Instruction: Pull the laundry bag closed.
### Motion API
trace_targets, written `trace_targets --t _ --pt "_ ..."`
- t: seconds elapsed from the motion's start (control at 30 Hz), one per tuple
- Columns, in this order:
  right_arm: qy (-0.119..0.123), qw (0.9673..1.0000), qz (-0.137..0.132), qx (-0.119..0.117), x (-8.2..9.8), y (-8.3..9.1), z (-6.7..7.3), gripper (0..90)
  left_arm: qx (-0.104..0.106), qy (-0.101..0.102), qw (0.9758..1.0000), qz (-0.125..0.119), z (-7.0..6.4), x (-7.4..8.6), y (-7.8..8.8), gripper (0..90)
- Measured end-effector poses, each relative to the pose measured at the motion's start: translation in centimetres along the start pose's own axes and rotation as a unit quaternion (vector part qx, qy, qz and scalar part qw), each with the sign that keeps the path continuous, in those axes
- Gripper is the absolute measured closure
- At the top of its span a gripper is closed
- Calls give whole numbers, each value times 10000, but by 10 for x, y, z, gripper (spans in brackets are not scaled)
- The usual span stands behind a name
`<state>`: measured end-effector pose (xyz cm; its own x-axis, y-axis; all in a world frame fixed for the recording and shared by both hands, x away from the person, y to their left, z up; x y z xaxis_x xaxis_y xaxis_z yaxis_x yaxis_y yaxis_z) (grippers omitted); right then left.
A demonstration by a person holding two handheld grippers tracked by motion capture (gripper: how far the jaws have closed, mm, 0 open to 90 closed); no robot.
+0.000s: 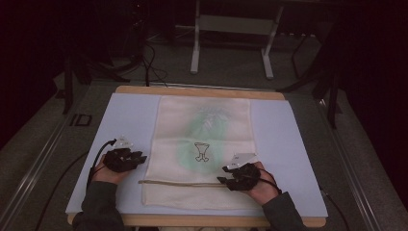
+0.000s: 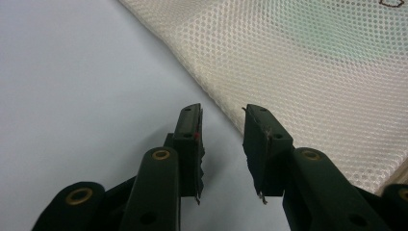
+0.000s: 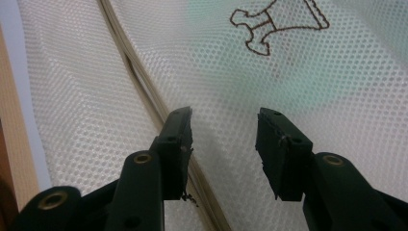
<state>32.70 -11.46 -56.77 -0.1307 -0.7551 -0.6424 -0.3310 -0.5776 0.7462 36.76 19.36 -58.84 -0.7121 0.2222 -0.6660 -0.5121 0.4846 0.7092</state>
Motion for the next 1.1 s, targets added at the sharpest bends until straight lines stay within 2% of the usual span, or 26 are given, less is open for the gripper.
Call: trace_targets --t 0.2,0.33,0.6,1.1 --pt "91 9999 -42 3 -7 -1 1 573 67 -14 10000 10 -2 0 0 678" --pt "182 9997 -77 -138 -14 -4 6 578 137 12 9999 31 -4 1 -1 679" --pt "316 9993 -104 -186 -25 -10 10 587 171 -16 9998 47 -5 1 -1 681" --pt "396 9983 -174 -384 -39 -23 17 592 242 -85 9995 166 -7 4 -3 683"
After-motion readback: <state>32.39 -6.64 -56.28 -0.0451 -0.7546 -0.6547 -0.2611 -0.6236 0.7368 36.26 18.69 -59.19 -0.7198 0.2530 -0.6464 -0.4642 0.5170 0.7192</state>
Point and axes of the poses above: each handheld gripper's, and its own axes: y roughly backward along the jaws, x roughly out of its underside, z roughly to its left, the point moved 10 cm from there along -y, roughly forward along the jaws, and after that the axes turned 12 degrees about y, right-handed, at the moved point
